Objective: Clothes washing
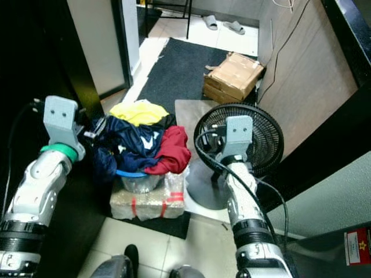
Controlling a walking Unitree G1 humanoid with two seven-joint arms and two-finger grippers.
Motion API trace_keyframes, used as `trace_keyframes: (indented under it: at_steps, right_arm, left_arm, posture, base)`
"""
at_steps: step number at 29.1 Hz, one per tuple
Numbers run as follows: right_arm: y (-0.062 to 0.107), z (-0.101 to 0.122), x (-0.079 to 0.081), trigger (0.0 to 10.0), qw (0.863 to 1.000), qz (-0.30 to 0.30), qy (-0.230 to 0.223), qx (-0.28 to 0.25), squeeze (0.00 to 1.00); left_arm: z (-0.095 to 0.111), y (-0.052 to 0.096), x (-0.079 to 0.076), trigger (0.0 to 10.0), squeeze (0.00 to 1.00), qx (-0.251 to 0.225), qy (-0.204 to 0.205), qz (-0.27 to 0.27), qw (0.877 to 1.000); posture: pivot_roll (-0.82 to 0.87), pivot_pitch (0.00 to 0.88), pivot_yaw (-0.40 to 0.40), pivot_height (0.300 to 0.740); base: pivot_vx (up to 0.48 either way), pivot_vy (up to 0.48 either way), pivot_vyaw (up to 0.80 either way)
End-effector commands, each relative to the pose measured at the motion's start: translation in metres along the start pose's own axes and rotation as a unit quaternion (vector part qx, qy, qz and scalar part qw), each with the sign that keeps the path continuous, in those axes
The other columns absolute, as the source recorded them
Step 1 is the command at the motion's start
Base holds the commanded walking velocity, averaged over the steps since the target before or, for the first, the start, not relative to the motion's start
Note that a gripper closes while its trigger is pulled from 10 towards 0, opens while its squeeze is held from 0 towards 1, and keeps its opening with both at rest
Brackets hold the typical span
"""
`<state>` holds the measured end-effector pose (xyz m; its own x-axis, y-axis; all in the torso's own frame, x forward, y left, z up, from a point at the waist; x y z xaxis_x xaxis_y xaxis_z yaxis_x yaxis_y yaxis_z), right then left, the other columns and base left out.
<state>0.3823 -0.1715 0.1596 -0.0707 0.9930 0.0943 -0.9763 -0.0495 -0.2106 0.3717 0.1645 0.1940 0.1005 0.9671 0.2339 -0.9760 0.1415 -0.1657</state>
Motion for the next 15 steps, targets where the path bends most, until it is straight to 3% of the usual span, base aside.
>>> trace_keyframes:
  at_steps: [1,7,15]
  right_arm:
    - [-0.001,0.001,0.001,10.0,1.000,0.001,-0.008,-0.005,0.00]
    - [-0.002,0.006,0.002,10.0,1.000,0.004,-0.007,-0.011,0.00]
    - [0.001,0.007,-0.002,10.0,1.000,0.000,-0.005,-0.015,0.00]
  left_arm:
    - [0.004,0.000,-0.002,10.0,0.00,-0.007,0.003,0.003,1.000]
    - [0.007,0.002,-0.007,10.0,0.00,-0.011,0.004,0.000,1.000]
    - [0.028,0.002,-0.021,10.0,0.00,-0.039,0.014,-0.021,0.999]
  posture:
    - [0.00,0.115,0.006,0.740]
    - [-0.01,0.104,0.011,0.740]
    - [0.00,0.090,0.010,0.715]
  base:
    - [0.000,0.000,0.00]
    - [0.000,0.000,0.00]
    - [0.000,0.000,0.00]
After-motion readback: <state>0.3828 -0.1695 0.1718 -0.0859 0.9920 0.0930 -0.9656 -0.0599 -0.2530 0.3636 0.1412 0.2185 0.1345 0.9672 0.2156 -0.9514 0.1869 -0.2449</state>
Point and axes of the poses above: a point about 5 cm out from each wrist's last joint towards the gripper, its own y axis pointing back from the gripper into the wrist, its own z axis along the axis of the wrist's last joint, x = y × z, the point moved 3 cm from there along -y, pointing out of the wrist towards the gripper, and after that the axes turned 7 degrees about -y, right-handed, at the moved point
